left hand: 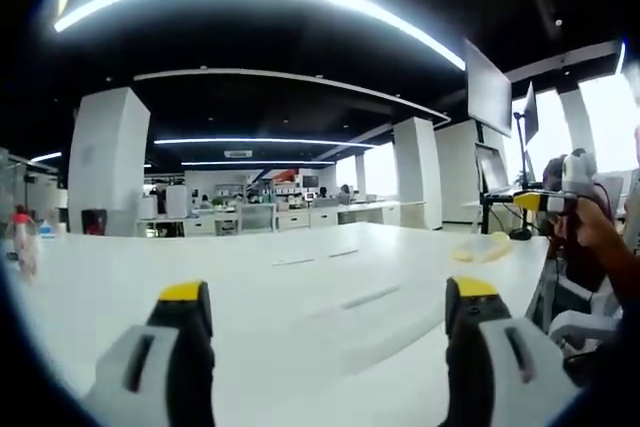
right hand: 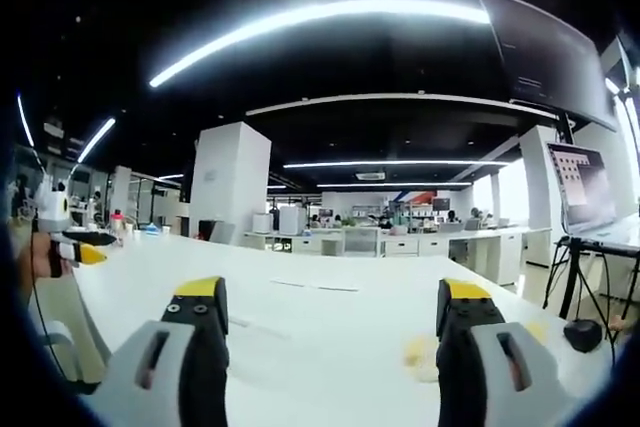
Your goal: Snap each plastic latch of the storage box into its locked position after aligning the lid with the box until every specified latch is closed and the lid sits flush.
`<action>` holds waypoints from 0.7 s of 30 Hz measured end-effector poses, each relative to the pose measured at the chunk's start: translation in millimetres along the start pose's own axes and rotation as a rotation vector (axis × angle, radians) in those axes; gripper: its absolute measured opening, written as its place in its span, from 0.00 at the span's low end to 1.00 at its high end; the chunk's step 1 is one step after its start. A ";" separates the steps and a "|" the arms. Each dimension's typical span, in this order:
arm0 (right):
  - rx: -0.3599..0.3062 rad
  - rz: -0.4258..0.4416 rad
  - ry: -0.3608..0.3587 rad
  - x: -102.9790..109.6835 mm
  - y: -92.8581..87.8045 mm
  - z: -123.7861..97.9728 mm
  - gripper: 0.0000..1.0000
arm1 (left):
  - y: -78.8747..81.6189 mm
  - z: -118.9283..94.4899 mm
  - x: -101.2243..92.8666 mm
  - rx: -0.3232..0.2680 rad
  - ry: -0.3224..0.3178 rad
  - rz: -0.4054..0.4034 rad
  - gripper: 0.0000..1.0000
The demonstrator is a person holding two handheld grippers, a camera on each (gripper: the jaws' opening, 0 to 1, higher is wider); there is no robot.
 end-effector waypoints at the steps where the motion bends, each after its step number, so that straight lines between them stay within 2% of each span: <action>1: 0.001 0.001 0.000 0.1 0.0 0.0 0.86 | -0.1 -0.2 0.4 0.000 0.000 0.000 0.97; 10: -0.019 0.016 0.020 5.7 6.0 -2.5 0.86 | 1.5 -1.8 -0.1 -0.011 -0.009 0.002 0.97; 15: 0.007 -0.020 0.011 4.7 4.4 -3.8 0.84 | 1.2 -2.0 -1.1 -0.004 -0.010 0.005 0.98; 21: 0.034 -0.040 0.009 7.3 2.5 -1.0 0.88 | -2.6 0.9 -0.1 0.013 -0.013 -0.008 0.99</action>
Point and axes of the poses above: the point that each gripper's makers call its tool centre point, and the gripper's own axes: z roughly forward along the fingers, x roughly to its left, y roughly out of its top, the point moved 6 cm from there along -z, roughly backward along the fingers, and after that the axes turned 8 degrees about -z, right-handed, at the moved point
